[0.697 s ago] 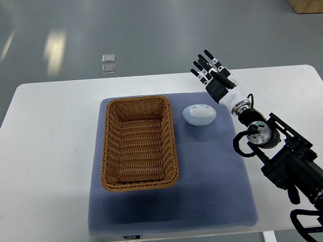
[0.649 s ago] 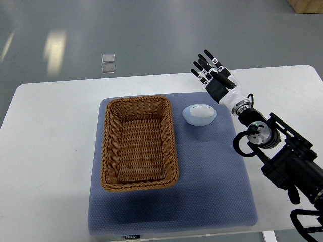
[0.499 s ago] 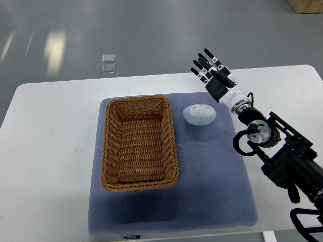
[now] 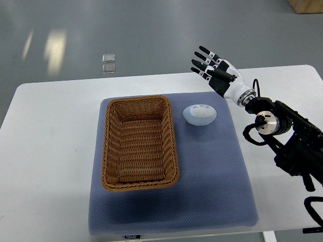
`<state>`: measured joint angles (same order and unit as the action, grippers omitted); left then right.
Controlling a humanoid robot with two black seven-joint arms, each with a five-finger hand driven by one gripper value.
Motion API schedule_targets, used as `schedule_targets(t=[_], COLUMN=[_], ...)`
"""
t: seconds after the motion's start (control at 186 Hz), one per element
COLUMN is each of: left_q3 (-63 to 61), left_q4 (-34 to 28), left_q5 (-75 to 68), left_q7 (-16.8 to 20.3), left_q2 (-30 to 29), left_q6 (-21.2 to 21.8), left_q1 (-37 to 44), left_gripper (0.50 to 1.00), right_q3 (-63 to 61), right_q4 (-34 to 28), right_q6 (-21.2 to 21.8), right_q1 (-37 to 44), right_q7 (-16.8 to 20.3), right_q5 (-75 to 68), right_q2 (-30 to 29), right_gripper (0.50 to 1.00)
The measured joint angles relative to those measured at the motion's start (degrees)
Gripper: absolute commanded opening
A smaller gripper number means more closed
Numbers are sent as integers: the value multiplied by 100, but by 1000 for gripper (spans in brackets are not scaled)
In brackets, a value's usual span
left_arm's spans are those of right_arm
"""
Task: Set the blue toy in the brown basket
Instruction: 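Raise the right hand and swing it toward the white egg-shaped toy, then lower the right hand over the toy and close fingers around it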
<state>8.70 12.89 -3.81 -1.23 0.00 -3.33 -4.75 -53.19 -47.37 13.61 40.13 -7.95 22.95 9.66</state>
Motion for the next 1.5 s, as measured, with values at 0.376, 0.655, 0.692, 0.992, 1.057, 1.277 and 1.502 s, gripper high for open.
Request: schedule_targets(t=[0.376,0.655,0.692,0.992,1.057,1.277,1.502], left_q3=[-9,-6,-4,2,9,17,15], left_q4=[13,13,13,13,13,5,19], left_q5=[-14,-15,-15,-15,-15,-6,-5], left_q7=[0,0,0,0,0,0,0], left_q2=[0,0,0,0,0,0,0], left_q6=[-19,-19,-19,-19,-19,-19,-19], left_q1=[-38,-44,-44,-44,-44,-44,-44], left_gripper=[1000,1000,1000,1000,1000,1000,1000], right_q3=[4162,5922,5953,5983,5983,5987,6028], right_q4=[-339,-613,-618,-624,-624,-540,-445], right_q6=[402,407,398,143,57,-137,-361], right_q1=[2813,3770,3770,3325,3220,3016,2800], right_q7=[589,951,960,970,970,1027,1088], right_q5=[2520,3108,3194,3419,3437,3519,3546], right_q2=[1334,1192,1176,1080,1037,927,830], right_gripper=[909,907,907,905,905,901,791])
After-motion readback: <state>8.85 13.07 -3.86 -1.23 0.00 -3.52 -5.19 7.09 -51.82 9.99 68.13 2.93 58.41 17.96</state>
